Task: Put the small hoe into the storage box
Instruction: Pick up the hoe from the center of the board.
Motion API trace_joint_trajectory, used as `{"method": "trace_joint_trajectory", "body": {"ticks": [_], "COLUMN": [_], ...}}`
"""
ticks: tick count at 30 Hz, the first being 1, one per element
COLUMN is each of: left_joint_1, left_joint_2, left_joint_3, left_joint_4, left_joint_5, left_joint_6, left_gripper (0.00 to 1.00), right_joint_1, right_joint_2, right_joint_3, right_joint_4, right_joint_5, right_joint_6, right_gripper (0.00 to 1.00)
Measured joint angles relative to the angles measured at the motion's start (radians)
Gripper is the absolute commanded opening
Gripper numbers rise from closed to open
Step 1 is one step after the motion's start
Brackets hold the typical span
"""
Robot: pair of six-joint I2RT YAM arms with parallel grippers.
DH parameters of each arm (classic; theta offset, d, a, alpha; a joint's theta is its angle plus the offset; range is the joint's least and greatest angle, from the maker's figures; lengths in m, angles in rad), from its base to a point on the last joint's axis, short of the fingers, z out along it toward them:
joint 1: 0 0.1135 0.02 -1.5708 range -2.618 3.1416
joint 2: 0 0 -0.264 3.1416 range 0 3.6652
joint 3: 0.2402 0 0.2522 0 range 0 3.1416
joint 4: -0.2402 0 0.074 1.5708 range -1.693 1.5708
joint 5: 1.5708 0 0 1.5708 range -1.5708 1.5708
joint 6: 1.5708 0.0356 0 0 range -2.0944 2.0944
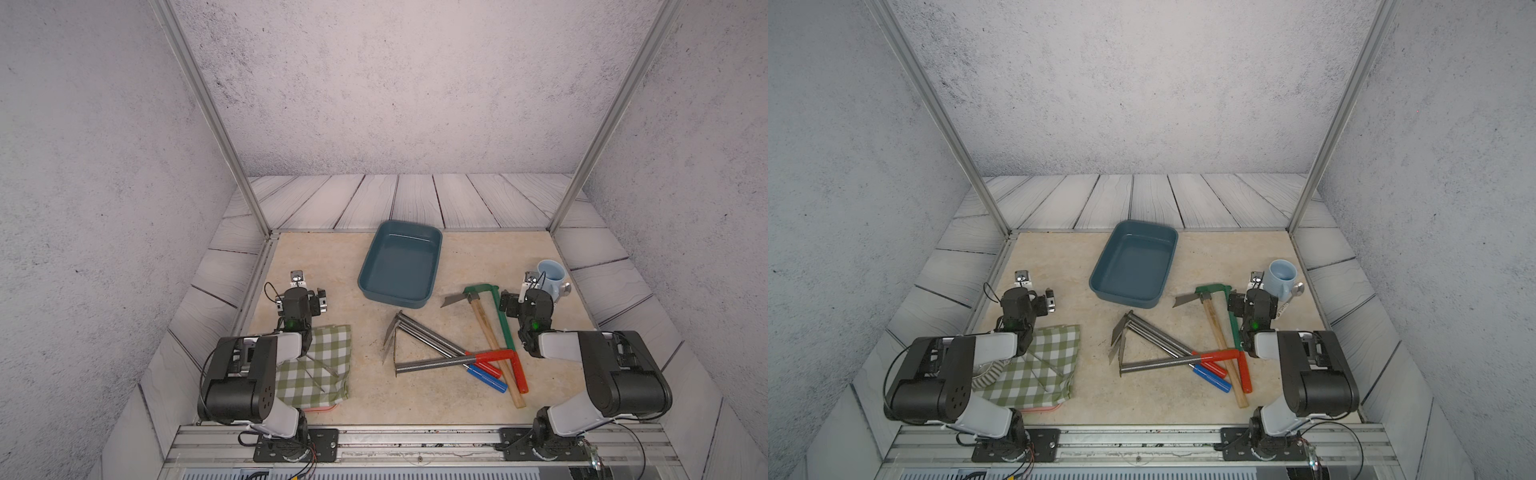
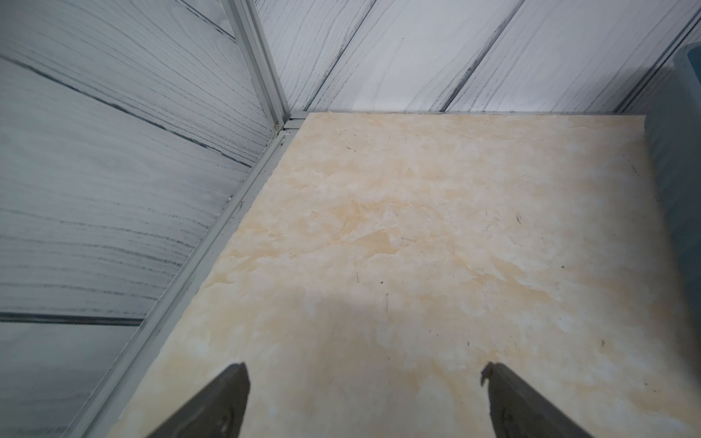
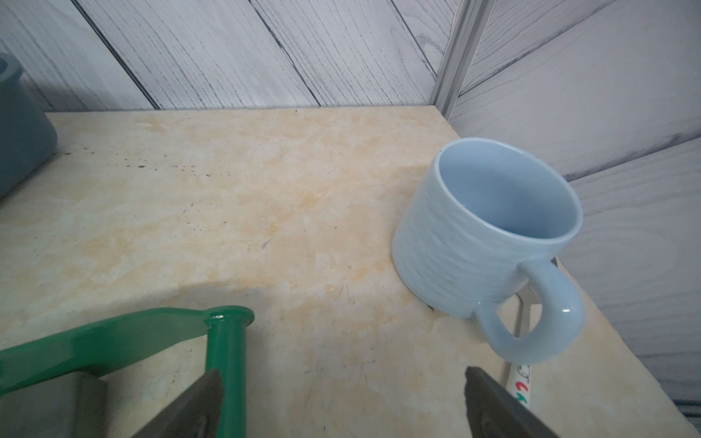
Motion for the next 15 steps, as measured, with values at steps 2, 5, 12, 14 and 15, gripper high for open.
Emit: {"method": "trace_joint_trajectory", "body": {"ticks": [2, 5, 12, 14, 15], "left_joint_1": [0.000, -0.001, -0.016, -0.022, -0.027], "left_joint_2": [-0.018, -0.042, -0.127, -0.151, -0.163], "left_joint_3": [0.044, 0.122, 0.245, 0.293, 0.323], "left_joint_4": [-0.062, -0.166, -0.399, -0.492, -0.542], "left_joint_5": [-0.002, -0.010, -0.083, -0.089, -0.091], "left_joint_6": [0.000, -0.003, -0.082, -0.107, -0.120], "left_gripper": [0.99, 0.99, 0.98, 0.98, 0.99], "right_joint_1": [0.000, 0.002, 0.044, 0.067, 0.082], "right_joint_2": [-0.019, -0.066, -0.161, -0.159, -0.158], "right_joint_3": [0.039, 0.106, 0.204, 0.256, 0.285], "right_joint_4": [-0.077, -0.163, -0.355, -0.443, -0.488], "right_joint_5": [0.000, -0.001, 0.030, 0.054, 0.069], "right_joint_6": [0.000, -0.001, 0.040, 0.058, 0.064], "right_gripper": [0.99, 0.99, 0.99, 0.99, 0.99]}}
